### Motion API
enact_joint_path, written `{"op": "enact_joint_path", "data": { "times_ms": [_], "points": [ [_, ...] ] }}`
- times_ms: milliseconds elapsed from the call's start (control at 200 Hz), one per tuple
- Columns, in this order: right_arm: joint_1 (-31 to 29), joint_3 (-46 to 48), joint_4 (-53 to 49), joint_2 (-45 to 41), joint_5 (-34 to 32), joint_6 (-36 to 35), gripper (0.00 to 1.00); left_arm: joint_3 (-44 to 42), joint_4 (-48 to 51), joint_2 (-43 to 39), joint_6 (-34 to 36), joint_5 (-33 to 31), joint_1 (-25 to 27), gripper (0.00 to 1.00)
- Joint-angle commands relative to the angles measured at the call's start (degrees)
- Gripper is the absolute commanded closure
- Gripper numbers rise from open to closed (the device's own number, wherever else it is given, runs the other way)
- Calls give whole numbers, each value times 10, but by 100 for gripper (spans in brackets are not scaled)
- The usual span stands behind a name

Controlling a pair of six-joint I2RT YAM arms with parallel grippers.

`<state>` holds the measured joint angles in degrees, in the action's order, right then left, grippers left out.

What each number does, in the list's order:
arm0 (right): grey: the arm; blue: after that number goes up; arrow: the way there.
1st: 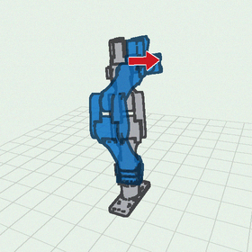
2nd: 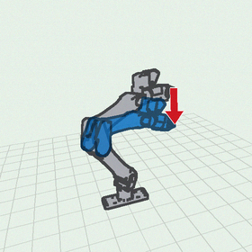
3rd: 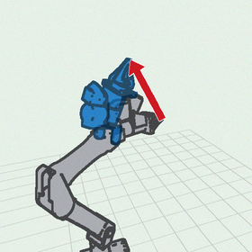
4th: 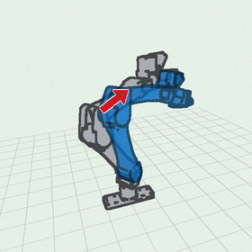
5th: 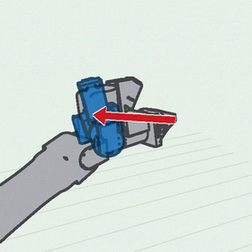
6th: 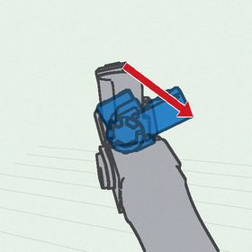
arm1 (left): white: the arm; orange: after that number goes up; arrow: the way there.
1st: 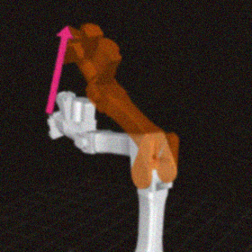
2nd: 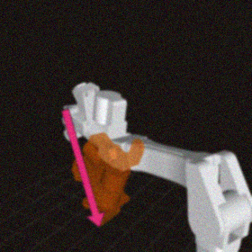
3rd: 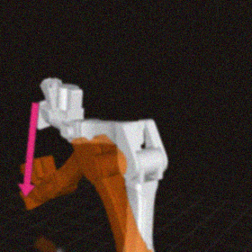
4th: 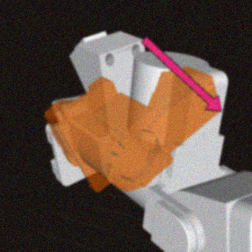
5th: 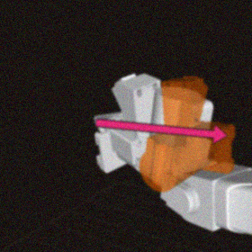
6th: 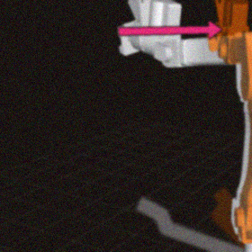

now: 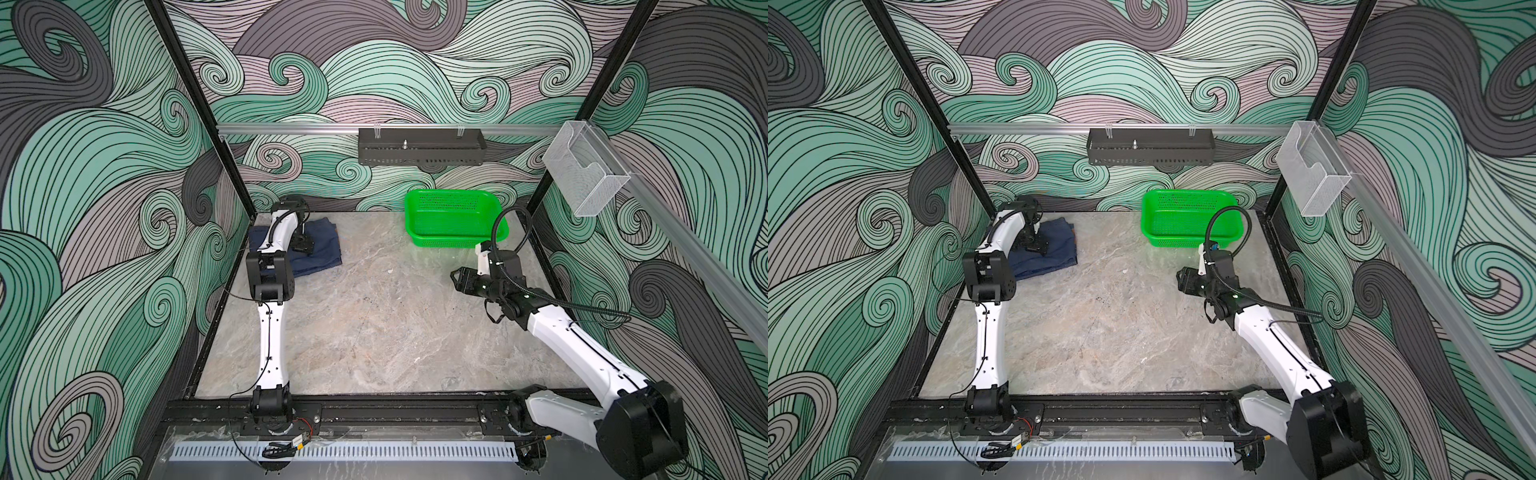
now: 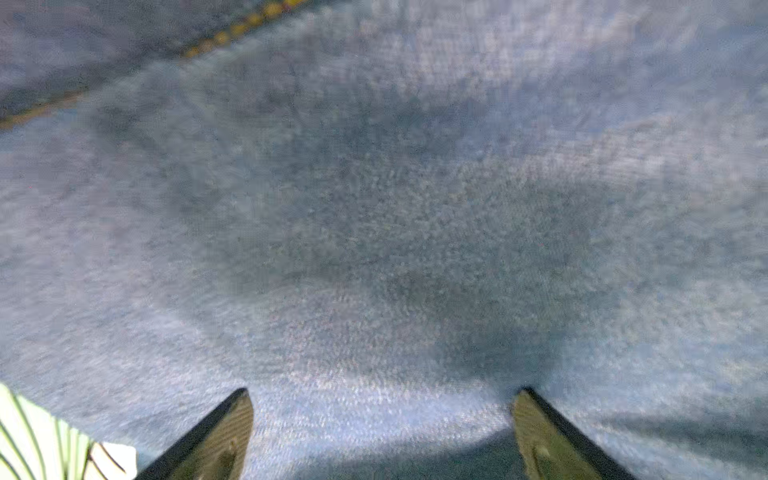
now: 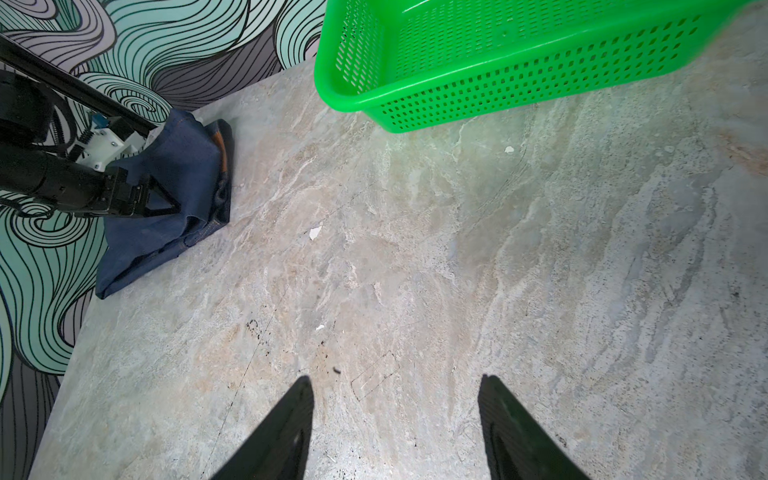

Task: Fold and stack the trousers
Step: 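Drag the folded jeans with the left gripper toward the far corner nearest it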

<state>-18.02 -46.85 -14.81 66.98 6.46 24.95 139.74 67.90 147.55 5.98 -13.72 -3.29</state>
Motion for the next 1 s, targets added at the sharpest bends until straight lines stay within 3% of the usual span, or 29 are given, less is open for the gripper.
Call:
{"op": "enact_joint_path", "data": {
  "times_ms": [0,120,305,440,655,996],
  "points": [
    [2,-17,17,2,14,14,37,15,7,-37,-11,-3,-4,1],
    [0,-20,9,-9,13,21,37,-79,-55,-173,-68,27,0,1],
    [-6,-21,-14,-24,13,22,37,-356,-214,-404,-166,41,0,1],
    [-13,-14,-16,-33,10,25,37,-520,-284,-507,-232,38,0,1],
    [-28,-3,-12,-45,8,35,37,-631,-303,-512,-301,77,-17,1],
    [-29,16,-5,-47,-4,25,37,-662,-346,-420,-336,124,-60,2]
  ]
}}
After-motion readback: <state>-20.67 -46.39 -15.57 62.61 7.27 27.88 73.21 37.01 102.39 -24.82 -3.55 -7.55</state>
